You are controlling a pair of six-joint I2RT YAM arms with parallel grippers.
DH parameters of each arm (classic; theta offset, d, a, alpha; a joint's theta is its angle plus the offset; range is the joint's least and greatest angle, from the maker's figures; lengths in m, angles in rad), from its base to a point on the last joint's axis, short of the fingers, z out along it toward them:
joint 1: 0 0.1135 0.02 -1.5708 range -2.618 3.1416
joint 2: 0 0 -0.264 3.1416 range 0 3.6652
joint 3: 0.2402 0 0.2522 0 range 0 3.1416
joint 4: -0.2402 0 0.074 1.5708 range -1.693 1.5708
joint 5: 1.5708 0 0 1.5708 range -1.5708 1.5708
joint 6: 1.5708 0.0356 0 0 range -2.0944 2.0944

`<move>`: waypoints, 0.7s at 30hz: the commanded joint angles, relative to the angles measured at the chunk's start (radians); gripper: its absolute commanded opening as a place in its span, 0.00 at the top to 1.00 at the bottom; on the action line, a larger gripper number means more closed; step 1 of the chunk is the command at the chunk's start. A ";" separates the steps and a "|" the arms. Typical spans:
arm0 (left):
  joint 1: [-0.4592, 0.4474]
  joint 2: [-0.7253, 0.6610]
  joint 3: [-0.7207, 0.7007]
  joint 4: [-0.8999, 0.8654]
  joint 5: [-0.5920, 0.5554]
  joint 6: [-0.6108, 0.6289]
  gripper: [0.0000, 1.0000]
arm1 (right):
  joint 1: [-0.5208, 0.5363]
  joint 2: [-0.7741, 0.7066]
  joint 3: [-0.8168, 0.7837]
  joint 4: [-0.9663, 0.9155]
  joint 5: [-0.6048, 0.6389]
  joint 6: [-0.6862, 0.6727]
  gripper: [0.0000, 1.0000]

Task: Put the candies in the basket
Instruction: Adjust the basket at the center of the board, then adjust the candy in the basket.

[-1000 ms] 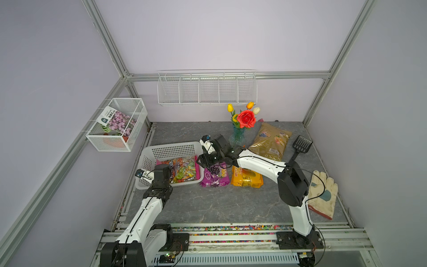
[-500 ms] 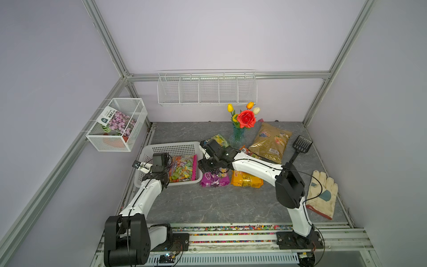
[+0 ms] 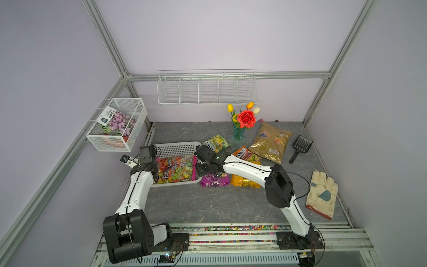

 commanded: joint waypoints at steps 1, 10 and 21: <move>0.001 -0.008 0.042 -0.060 0.239 0.110 0.39 | 0.000 0.037 0.033 -0.060 0.052 -0.003 0.48; -0.036 0.051 0.031 0.044 0.658 0.247 0.53 | 0.000 0.026 0.038 -0.061 0.067 -0.025 0.74; -0.075 0.069 -0.096 0.053 0.638 0.157 0.51 | 0.000 -0.037 0.007 -0.102 0.048 -0.079 0.77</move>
